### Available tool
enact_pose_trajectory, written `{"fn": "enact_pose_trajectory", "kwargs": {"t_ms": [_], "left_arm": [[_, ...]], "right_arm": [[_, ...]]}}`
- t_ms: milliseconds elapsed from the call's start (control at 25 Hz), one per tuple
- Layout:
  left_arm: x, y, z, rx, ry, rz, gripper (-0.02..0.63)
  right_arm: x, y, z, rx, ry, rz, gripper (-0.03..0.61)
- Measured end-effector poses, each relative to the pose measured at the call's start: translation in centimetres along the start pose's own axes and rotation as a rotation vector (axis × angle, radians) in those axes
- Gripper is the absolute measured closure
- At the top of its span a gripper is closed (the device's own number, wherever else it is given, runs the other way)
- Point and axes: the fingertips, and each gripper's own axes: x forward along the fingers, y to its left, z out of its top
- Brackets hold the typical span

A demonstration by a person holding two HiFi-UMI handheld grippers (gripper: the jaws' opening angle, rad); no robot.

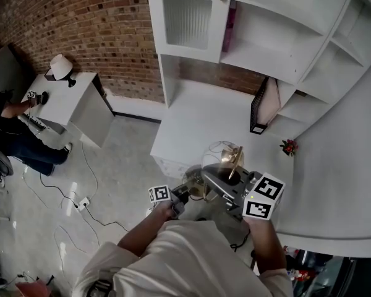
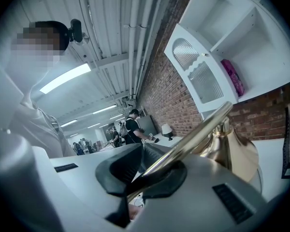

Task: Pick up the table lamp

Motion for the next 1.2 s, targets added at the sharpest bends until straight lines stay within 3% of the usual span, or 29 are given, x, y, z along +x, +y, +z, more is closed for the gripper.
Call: {"fn": "enact_pose_trajectory", "kwargs": {"t_ms": [880,1080,1200], "left_arm": [[-1.4,0.7,0.6,-0.028,0.001,-0.025,0.483],[-1.2,0.1,1.1,0.024,0.001,-0.056,0.483],[-1.3,0.7,1.4,0.061,0.006,-0.029,0.483]], "right_arm": [[2.8,1.1,-0.7,-0.012,0.026,-0.002,0.551],[3.0,1.2,-0.6,-0.018,0.028,0.001,0.551],[3.0,1.1,-0.6,-0.019,0.030,0.001,0.551]]}}
